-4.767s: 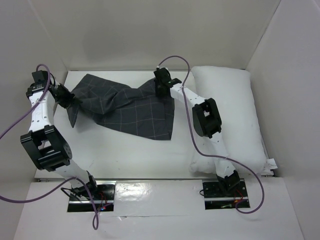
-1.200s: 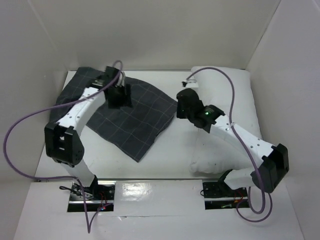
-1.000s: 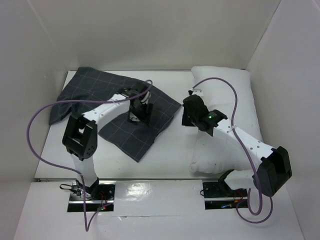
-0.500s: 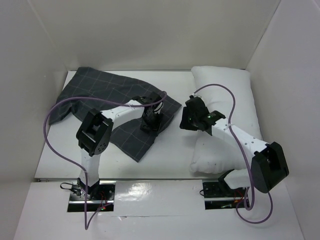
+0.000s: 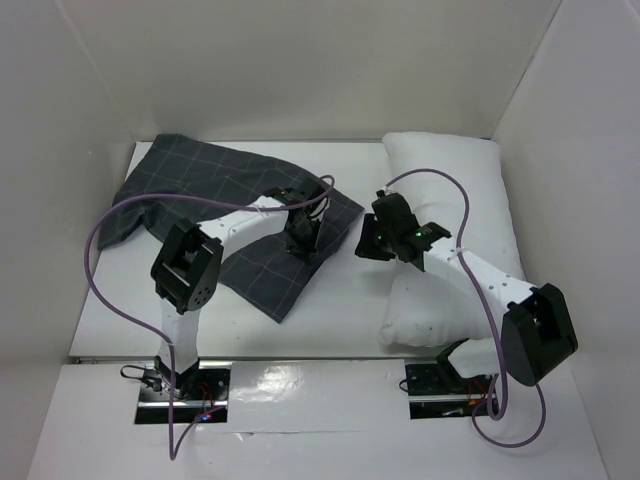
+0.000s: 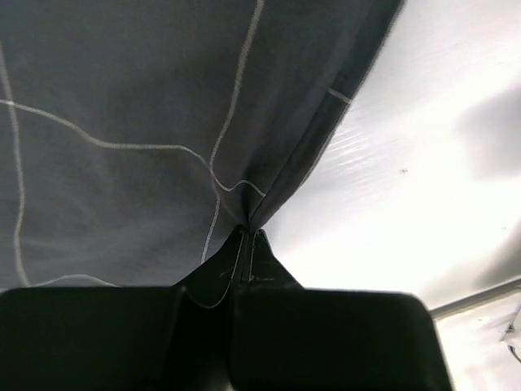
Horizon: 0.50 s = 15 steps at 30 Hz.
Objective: Put the pillow into the pillowcase
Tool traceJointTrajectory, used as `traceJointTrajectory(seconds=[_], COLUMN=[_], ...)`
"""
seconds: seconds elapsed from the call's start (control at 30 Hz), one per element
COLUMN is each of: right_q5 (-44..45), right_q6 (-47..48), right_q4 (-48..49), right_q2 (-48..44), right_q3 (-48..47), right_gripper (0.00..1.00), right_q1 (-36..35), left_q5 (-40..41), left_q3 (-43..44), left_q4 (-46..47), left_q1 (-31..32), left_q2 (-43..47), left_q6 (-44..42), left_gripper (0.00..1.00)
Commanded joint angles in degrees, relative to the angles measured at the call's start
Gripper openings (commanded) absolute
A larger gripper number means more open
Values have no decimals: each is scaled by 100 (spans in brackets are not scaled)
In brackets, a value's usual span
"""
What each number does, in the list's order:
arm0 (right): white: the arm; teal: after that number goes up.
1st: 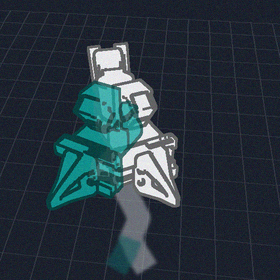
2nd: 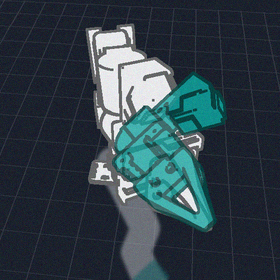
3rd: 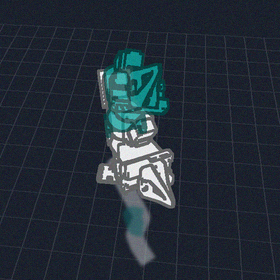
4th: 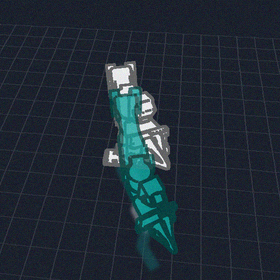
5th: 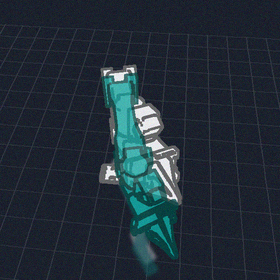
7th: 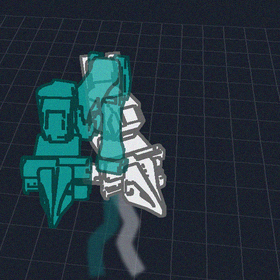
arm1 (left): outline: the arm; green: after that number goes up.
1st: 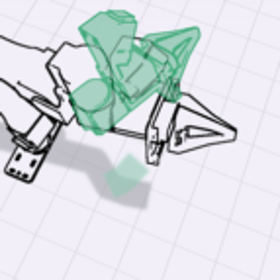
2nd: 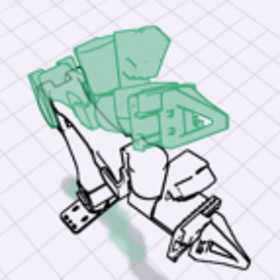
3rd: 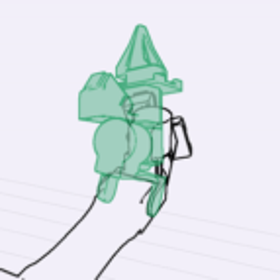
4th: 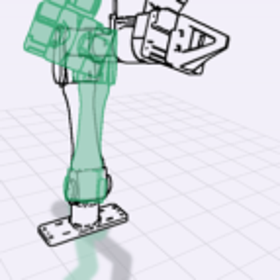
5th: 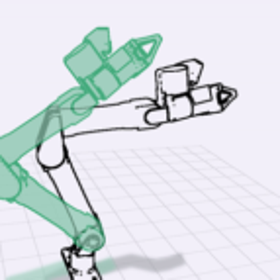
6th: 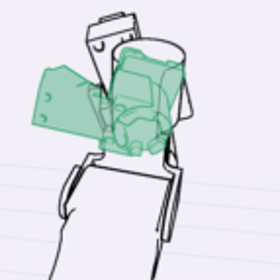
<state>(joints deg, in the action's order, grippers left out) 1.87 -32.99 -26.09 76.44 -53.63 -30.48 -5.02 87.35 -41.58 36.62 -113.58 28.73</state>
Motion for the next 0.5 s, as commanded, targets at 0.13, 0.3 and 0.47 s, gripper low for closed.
traceJointTrajectory(seconds=[0.13, 0.3, 0.47], right_q5=[-450, -687, -320], right_q6=[-93, -163, -164], right_q4=[595, 921, 1018], right_q2=[89, 195, 493], right_q3=[98, 151, -59], right_gripper=[39, 46, 37], right_q1=[33, 33, 33], left_q5=[-17, 18, 106], left_q3=[493, 783, 1020], left_q4=[-482, -649, -772], left_q1=[20, -32, -234], left_q2=[582, 820, 1040], left_q6=[-122, -122, -52], left_gripper=[0, 0, 0])
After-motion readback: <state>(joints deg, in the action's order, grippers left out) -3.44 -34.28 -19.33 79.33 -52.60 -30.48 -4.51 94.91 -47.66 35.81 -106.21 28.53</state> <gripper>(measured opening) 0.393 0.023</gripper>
